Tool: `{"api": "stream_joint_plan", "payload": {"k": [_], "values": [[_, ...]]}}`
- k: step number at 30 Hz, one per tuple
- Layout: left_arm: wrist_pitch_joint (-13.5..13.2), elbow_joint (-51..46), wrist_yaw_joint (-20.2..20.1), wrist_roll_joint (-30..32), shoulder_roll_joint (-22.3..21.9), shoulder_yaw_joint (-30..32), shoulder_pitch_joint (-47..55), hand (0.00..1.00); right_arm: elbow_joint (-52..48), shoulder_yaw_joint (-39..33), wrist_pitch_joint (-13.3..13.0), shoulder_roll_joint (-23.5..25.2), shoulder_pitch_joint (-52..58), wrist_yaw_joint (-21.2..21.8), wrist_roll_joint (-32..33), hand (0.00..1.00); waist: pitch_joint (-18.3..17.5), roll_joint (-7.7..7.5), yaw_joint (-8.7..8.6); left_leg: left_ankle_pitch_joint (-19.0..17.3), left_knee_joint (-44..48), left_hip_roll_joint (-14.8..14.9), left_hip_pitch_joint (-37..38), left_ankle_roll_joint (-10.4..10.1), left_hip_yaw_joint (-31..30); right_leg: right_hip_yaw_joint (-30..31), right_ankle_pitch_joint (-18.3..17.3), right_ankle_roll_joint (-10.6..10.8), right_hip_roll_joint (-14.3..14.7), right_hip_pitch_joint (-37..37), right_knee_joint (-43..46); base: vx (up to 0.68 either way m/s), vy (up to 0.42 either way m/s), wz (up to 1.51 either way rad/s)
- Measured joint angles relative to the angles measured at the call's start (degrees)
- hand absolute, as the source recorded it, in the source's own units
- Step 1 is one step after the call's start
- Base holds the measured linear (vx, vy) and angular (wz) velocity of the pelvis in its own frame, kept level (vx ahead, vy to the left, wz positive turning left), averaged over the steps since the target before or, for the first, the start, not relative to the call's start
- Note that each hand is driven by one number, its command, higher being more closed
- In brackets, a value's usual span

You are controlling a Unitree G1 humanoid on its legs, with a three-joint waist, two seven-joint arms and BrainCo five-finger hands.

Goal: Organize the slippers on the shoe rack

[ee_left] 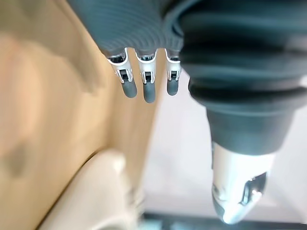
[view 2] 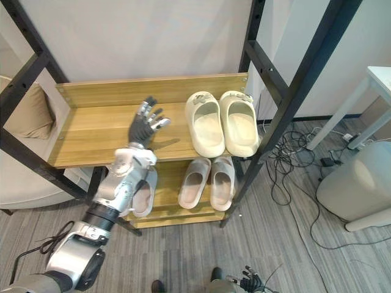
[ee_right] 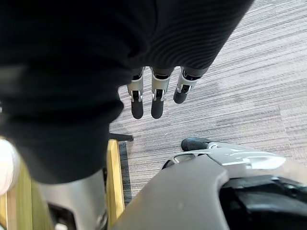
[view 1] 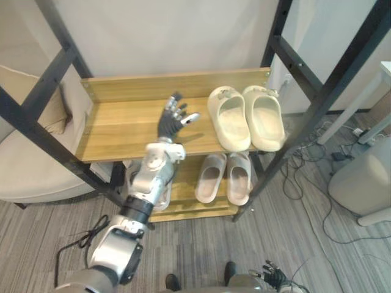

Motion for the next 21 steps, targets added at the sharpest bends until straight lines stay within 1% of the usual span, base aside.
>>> {"api": "stream_joint_plan", "payload": {"k": [1, 3, 5, 7, 8, 9, 11, 15, 17, 21], "values": [[-0.25, -2.64, -0.03, -0.26, 0.64, 0.34, 1.61, 0.0, 0.01, 0.04, 0.0, -0.07, 0.02, 0.09, 0.0, 0.0, 0.0, 0.0, 0.61, 0.0, 0.0, -0.03, -0.01, 0.0, -0.11, -0.13, -0.05, 0.01, -0.02, 0.07, 0.0, 0.0, 0.001, 0.04], [-0.34, -6.73, -0.21, -1.42, 0.6, 0.3, 4.52, 0.0, 0.03, 0.14, 0.0, -0.16, 0.07, 0.2, -0.04, 0.0, 0.0, 0.01, 1.32, 0.01, 0.01, -0.16, 0.04, 0.02, -0.79, -0.6, -0.22, 0.02, -0.1, 0.53, 0.0, 0.0, -0.001, 0.16], [-0.43, -11.61, -0.91, -3.53, 0.67, -1.12, 8.15, 0.0, 0.08, 0.53, 0.0, -0.39, 0.16, 0.38, -0.08, 0.0, -0.01, 0.01, 1.69, 0.03, 0.01, -0.28, 0.14, 0.03, -1.73, -1.28, -0.46, 0.03, -0.16, 1.1, 0.0, 0.0, -0.001, 0.23], [-0.95, -16.53, -2.55, -5.13, 0.66, -3.46, 11.29, 0.0, 0.19, 0.61, 0.01, -0.45, 0.22, 0.65, -0.1, 0.0, -0.01, 0.02, 2.44, 0.05, 0.0, -0.3, 0.1, 0.06, -2.05, -1.79, -0.57, -0.03, -0.19, 1.26, 0.01, -0.01, 0.0, 0.11], [-1.03, -17.24, -2.94, -5.4, 0.65, -3.97, 11.78, 0.0, 0.21, 0.62, 0.01, -0.46, 0.22, 0.67, -0.13, 0.0, -0.01, 0.02, 2.5, 0.06, 0.0, -0.3, 0.11, 0.07, -2.18, -1.94, -0.61, -0.02, -0.19, 1.33, 0.01, -0.01, -0.004, 0.13], [-1.12, -19.41, -4.5, -6.51, 0.63, -5.37, 13.31, 0.0, 0.21, 0.7, 0.01, -0.46, 0.21, 0.77, -0.32, 0.0, -0.04, 0.04, 2.66, 0.08, 0.0, -0.32, 0.16, 0.1, -2.66, -2.34, -0.76, 0.03, -0.19, 1.62, 0.01, 0.0, -0.008, 0.15], [-1.26, -23.96, -6.88, -6.58, 0.47, -7.39, 18.16, 0.0, 0.21, 1.5, 0.01, -0.6, 0.15, 1.1, -0.36, 0.0, -0.22, 0.33, 2.88, 0.09, -0.01, -0.3, 0.17, 0.1, -3.05, -2.67, -0.95, -0.09, -0.13, 1.83, 0.01, 0.0, -0.007, 0.1], [-1.04, -25.48, -10.13, -6.53, 0.42, -8.75, 25.83, 0.0, 0.55, 2.48, 0.01, -1.13, 0.15, 1.39, -0.48, 0.0, -0.34, 0.49, 3.95, 0.1, -0.01, -0.16, 0.17, 0.09, -3.19, -2.82, -1.07, -0.14, 0.02, 1.9, 0.02, 0.0, 0.0, 0.0], [-0.82, -25.47, -11.79, -6.57, 0.44, -8.55, 31.32, 0.0, 0.9, 2.6, 0.01, -1.26, 0.34, 1.59, -0.53, 0.0, -0.4, 0.4, 4.91, 0.1, 0.0, -0.18, 0.15, 0.09, -3.3, -2.95, -1.1, -0.12, 0.01, 1.95, 0.02, 0.0, 0.001, 0.02], [-0.14, -24.99, -14.53, -6.92, 0.46, -7.69, 40.03, 0.0, 1.16, 2.85, 0.0, -1.17, 0.54, 1.67, -0.59, 0.0, -0.89, -0.13, 5.36, 0.12, -0.01, -0.3, 0.16, 0.14, -4.55, -3.88, -1.96, 0.06, -0.22, 1.93, 1.05, -0.01, 0.002, 0.15]]}}
